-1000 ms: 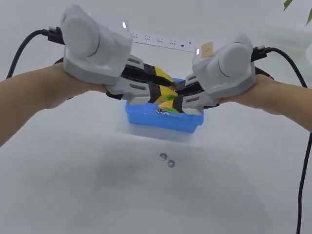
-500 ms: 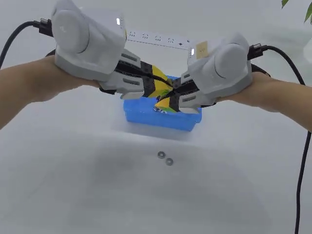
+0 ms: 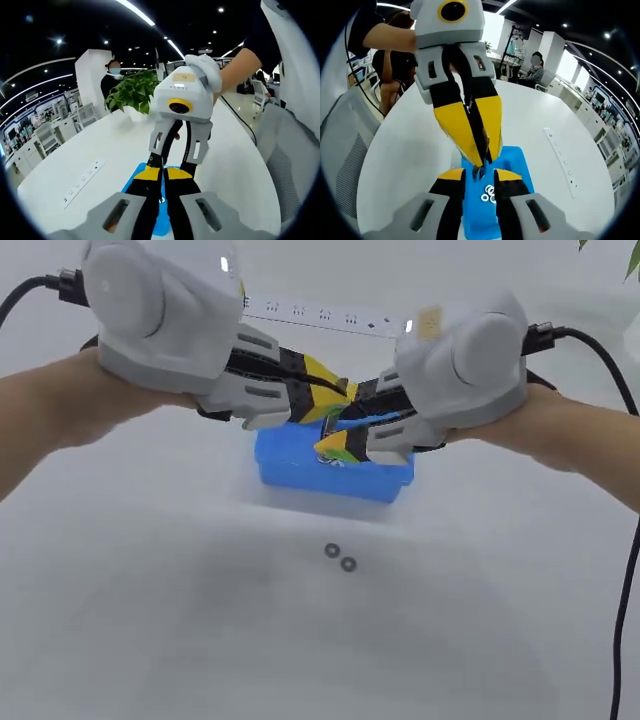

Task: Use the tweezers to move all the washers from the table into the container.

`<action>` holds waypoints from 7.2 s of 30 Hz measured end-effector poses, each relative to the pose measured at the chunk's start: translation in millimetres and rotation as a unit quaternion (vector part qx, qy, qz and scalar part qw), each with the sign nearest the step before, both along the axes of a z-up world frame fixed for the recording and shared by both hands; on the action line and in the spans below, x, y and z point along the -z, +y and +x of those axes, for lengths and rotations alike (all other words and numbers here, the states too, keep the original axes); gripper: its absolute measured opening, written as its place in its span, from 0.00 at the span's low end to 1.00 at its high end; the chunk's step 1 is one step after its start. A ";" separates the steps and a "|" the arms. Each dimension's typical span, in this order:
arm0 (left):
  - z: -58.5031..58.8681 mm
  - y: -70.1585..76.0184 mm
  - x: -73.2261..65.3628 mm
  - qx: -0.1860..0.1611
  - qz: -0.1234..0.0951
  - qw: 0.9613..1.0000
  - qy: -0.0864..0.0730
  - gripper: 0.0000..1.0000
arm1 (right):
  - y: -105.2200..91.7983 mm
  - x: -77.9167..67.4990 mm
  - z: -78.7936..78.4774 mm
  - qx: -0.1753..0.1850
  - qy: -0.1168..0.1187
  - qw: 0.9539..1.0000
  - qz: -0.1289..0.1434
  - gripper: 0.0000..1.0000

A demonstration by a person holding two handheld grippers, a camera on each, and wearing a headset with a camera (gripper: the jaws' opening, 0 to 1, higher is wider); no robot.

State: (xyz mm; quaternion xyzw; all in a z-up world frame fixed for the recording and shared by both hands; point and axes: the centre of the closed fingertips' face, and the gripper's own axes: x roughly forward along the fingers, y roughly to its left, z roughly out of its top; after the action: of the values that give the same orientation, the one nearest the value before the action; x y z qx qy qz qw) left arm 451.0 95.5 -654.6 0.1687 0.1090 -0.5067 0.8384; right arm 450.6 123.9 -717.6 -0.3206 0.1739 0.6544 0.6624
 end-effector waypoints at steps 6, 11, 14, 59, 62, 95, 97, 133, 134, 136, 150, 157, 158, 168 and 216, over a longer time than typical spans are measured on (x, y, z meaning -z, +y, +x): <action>0.4 6.1 -6.4 -0.014 -0.008 1.000 -0.003 0.05 | -11.5 -3.2 3.5 0.027 0.001 1.000 0.015 0.30; -4.0 7.9 -14.3 -0.025 -0.019 1.000 -0.007 0.05 | -23.8 -8.4 4.4 0.057 0.017 0.997 0.043 0.33; -7.5 9.4 -20.2 -0.026 -0.028 0.999 -0.009 0.05 | -31.7 -14.5 -7.3 0.049 0.035 0.996 0.068 0.38; -101.4 -29.3 19.6 0.006 -0.076 0.997 0.015 0.06 | -125.2 39.9 -91.4 0.144 0.068 0.985 0.061 1.00; -102.9 -33.3 27.4 0.009 -0.071 0.997 0.022 0.06 | -122.2 44.4 -91.6 0.143 0.075 0.985 0.061 1.00; -89.7 -49.0 44.0 0.018 -0.071 0.997 0.030 0.05 | -127.5 60.1 -94.1 0.174 0.102 0.977 0.070 0.99; -90.0 -49.0 47.3 0.020 -0.067 0.997 0.032 0.05 | -127.9 61.0 -93.3 0.173 0.102 0.977 0.067 0.98; -89.9 -51.2 49.8 0.046 -0.037 0.995 0.075 0.05 | -53.5 52.8 -98.4 -0.004 0.147 0.987 0.058 0.16; -89.7 -51.4 49.9 0.046 -0.037 0.995 0.076 0.05 | -53.4 52.9 -97.5 -0.006 0.147 0.988 0.056 0.15; -89.1 -51.9 49.9 0.046 -0.038 0.995 0.077 0.05 | -52.5 53.0 -96.9 -0.016 0.141 0.989 0.050 0.13; -86.1 -56.1 50.4 0.034 -0.018 0.997 0.073 0.06 | -54.5 54.7 -96.4 -0.045 0.114 0.992 0.034 0.10; -88.3 -58.5 39.5 0.029 -0.041 0.996 0.079 0.14 | -54.1 54.8 -96.2 -0.039 0.114 0.992 0.037 0.09; -89.0 -58.1 38.6 0.030 -0.042 0.995 0.080 0.18 | -54.2 54.7 -96.3 -0.038 0.115 0.992 0.037 0.09; -112.5 -34.1 42.5 0.017 -0.013 0.996 0.088 0.42 | -52.3 42.1 -97.9 -0.024 0.118 0.992 0.044 0.09; -120.7 47.8 30.8 -0.158 -0.056 0.985 0.047 1.00 | -17.0 -25.7 18.9 0.046 0.031 0.994 0.090 0.09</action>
State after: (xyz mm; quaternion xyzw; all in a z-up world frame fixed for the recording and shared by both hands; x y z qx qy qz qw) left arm 330.3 143.4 -685.4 0.0777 0.1450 -0.3806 0.9100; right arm 469.5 106.9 -691.9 -0.2309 0.1494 0.6459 0.7122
